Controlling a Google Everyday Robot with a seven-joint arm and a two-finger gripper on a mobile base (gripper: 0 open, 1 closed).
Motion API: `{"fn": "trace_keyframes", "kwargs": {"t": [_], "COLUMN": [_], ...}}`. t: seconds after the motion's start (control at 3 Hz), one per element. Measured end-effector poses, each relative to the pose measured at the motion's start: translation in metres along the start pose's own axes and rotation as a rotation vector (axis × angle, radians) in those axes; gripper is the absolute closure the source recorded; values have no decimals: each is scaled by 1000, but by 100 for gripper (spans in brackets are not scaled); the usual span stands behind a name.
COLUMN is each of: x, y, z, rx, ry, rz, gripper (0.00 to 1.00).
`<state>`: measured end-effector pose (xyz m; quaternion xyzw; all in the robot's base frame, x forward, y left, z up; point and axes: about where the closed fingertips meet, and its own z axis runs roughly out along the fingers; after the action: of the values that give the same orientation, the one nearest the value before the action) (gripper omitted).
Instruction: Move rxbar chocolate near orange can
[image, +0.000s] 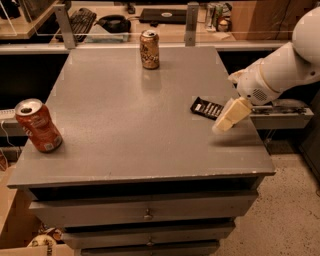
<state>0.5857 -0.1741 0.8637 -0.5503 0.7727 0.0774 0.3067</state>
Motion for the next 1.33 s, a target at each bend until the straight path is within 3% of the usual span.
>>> {"fn": "trace_keyframes", "kwargs": {"t": [0.33,0.67,1.33], "x": [4,4,-17], "y": [-1,0,2], "z": [20,34,35], "rx": [-6,-27,-96], "ry": [-14,-18,-39], "rz": [40,72,102], "gripper": [0,18,64]}}
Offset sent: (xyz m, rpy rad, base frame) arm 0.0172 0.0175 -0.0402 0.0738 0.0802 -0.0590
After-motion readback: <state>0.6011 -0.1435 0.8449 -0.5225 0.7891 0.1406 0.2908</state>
